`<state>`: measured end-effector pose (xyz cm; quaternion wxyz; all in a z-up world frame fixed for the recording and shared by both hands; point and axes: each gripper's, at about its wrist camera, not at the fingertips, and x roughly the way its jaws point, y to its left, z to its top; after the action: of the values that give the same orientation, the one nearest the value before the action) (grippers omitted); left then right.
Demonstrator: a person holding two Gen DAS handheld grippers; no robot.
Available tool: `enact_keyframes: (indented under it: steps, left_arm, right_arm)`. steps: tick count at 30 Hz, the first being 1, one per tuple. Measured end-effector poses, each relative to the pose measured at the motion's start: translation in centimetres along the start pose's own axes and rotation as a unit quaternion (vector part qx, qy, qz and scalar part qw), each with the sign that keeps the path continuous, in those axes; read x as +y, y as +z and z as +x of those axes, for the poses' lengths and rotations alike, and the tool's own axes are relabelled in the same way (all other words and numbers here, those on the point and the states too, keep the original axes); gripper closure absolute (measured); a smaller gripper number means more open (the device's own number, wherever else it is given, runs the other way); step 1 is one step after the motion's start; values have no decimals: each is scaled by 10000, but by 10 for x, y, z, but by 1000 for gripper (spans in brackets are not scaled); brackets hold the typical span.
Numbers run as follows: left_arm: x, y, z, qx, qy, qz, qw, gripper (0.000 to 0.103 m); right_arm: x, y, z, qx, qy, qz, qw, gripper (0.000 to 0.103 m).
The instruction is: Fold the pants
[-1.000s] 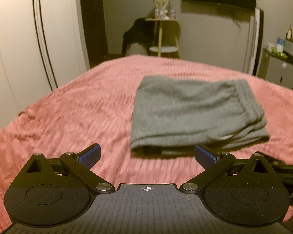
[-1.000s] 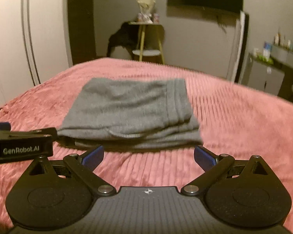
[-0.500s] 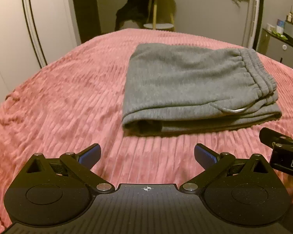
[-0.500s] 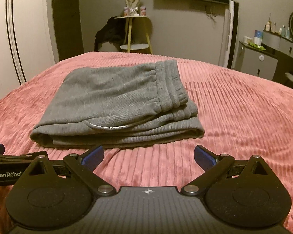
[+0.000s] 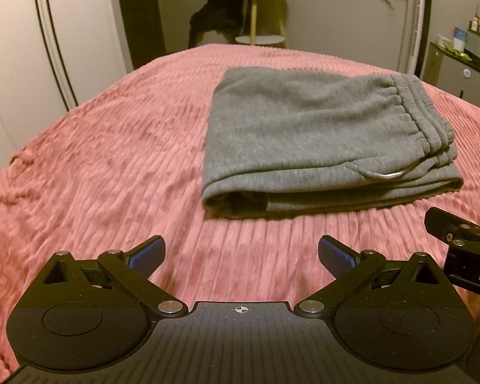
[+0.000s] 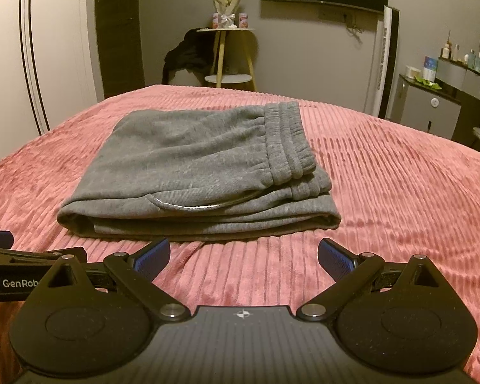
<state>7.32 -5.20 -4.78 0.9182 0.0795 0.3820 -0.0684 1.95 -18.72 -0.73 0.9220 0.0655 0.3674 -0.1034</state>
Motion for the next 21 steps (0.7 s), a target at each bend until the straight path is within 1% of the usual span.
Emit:
enact_keyframes:
  steps: [21]
  left_arm:
    - [3, -1, 5, 130, -8, -53, 9999, 0]
  right_arm:
    - [-4, -1, 5, 125, 28, 167, 9998, 4]
